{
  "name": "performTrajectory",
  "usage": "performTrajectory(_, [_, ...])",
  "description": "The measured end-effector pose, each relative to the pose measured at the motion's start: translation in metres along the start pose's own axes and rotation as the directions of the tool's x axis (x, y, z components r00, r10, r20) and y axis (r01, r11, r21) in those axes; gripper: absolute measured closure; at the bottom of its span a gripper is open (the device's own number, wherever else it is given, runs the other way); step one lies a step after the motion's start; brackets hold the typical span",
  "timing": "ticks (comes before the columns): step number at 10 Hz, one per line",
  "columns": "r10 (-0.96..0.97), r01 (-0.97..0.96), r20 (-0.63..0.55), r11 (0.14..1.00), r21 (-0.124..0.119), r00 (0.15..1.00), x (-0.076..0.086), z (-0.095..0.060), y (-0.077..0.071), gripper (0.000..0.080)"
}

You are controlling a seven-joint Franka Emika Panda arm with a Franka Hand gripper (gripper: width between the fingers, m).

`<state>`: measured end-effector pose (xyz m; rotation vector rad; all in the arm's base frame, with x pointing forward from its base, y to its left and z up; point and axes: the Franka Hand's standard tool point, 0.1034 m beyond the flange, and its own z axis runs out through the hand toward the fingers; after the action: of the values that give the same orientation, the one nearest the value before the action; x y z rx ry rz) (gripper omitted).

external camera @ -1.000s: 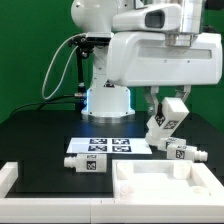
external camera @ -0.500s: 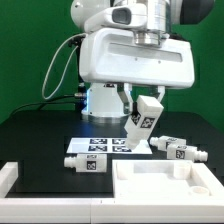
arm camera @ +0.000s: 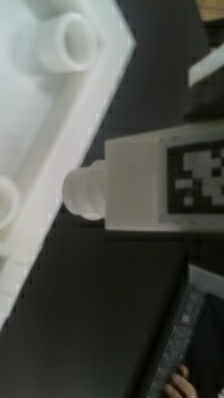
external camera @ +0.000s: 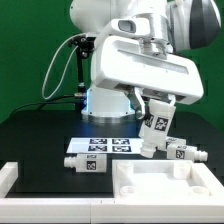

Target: Assemble one leg

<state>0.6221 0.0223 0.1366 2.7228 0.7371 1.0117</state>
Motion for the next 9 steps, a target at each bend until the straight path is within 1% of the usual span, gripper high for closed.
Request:
performTrajectory(1, [0.018, -0.019, 0.025, 0.998, 0.062, 1.000, -0.012, 0.006, -0.006, 0.0515])
performTrajectory(2, [0.030, -0.032, 0.028, 0.997, 0.075, 0.999, -0.008, 0.004, -0.008, 0.0515])
performTrajectory(3, [0.028, -0.030, 0.025, 0.997, 0.074, 0.999, -0.007, 0.004, -0.009, 0.0515])
performTrajectory(4, [0.044, -0.047, 0.036, 0.995, 0.085, 0.998, -0.009, 0.005, -0.012, 0.0515])
performTrajectory(5, [0.092, -0.100, 0.073, 0.986, 0.131, 0.993, -0.010, 0.006, -0.023, 0.0515])
performTrajectory(6, [0.113, -0.125, 0.082, 0.978, 0.165, 0.990, -0.004, 0.006, -0.033, 0.0515])
performTrajectory(7, [0.139, -0.157, 0.099, 0.966, 0.205, 0.985, 0.007, 0.006, -0.046, 0.0515])
performTrajectory(8, [0.180, -0.208, 0.133, 0.946, 0.248, 0.975, 0.022, 0.006, -0.063, 0.0514])
performTrajectory(9, [0.176, -0.208, 0.138, 0.942, 0.265, 0.975, 0.033, 0.007, -0.068, 0.0514])
